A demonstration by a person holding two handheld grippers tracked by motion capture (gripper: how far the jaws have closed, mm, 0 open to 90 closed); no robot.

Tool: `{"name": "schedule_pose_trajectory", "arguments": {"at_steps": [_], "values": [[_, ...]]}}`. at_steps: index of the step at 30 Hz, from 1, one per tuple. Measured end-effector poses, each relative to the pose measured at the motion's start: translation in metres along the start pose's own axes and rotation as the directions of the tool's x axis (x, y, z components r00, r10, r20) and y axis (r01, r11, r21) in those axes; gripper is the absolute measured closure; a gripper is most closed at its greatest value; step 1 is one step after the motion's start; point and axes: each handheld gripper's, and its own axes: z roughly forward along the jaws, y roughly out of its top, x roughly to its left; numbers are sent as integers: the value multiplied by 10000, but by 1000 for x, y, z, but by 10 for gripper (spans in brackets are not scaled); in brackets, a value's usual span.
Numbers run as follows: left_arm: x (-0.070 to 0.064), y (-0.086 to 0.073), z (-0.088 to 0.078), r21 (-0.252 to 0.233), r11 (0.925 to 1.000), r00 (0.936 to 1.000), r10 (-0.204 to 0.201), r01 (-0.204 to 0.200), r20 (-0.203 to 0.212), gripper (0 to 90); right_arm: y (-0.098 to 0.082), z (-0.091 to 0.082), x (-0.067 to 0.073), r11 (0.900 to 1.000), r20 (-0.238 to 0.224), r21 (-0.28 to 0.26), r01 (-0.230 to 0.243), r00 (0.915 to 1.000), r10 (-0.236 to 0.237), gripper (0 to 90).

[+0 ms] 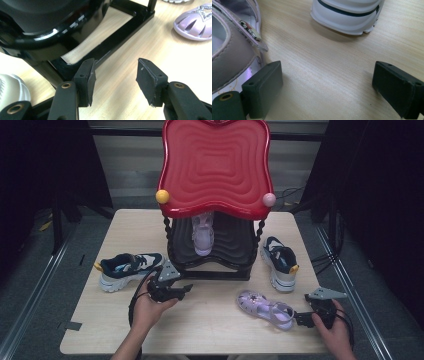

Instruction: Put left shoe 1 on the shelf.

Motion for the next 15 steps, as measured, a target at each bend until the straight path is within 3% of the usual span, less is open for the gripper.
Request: {"name": "schedule_pose_trajectory", "arguments": {"at_steps": [15], "values": [[-1, -19, 6, 587, 9980, 9985, 181, -211, 512, 460, 0, 0, 0, 10000, 1, 2, 1, 10000, -1, 86]]}}
